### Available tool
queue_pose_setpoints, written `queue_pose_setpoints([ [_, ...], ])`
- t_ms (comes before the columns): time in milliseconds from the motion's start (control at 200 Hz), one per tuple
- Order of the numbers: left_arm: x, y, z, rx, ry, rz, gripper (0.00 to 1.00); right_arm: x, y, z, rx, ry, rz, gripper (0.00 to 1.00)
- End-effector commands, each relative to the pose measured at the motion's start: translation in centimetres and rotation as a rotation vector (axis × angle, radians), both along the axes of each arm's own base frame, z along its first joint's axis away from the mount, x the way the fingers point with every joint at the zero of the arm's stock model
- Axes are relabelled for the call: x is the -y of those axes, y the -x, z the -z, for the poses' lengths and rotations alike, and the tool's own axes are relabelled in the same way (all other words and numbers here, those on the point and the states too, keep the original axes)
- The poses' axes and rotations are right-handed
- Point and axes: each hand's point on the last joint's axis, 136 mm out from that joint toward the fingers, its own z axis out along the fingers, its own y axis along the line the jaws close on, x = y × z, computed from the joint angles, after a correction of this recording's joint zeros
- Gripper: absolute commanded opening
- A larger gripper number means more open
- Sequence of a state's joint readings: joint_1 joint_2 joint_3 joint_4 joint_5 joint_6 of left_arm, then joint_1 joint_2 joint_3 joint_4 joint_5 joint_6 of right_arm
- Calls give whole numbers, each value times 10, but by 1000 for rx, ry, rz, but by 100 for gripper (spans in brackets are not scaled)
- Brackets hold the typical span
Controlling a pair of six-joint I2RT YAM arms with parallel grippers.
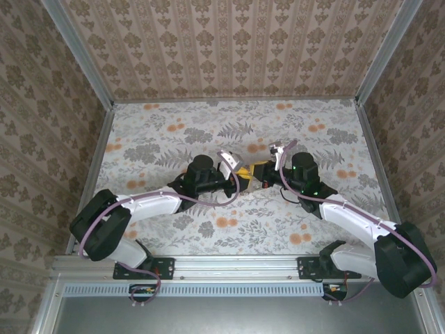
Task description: Put the keys on the keyring
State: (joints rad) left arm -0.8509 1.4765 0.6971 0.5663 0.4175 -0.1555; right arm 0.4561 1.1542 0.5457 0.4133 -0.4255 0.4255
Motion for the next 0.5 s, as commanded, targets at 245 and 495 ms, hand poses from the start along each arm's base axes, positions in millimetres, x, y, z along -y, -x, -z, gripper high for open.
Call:
queue_pose_setpoints([
  [245, 3, -6, -6, 55, -19, -30, 20, 3, -3, -1, 3, -9, 18, 0],
  [495, 3, -6, -4, 56, -26, -31, 21, 3, -3, -1, 1, -10, 21, 0],
])
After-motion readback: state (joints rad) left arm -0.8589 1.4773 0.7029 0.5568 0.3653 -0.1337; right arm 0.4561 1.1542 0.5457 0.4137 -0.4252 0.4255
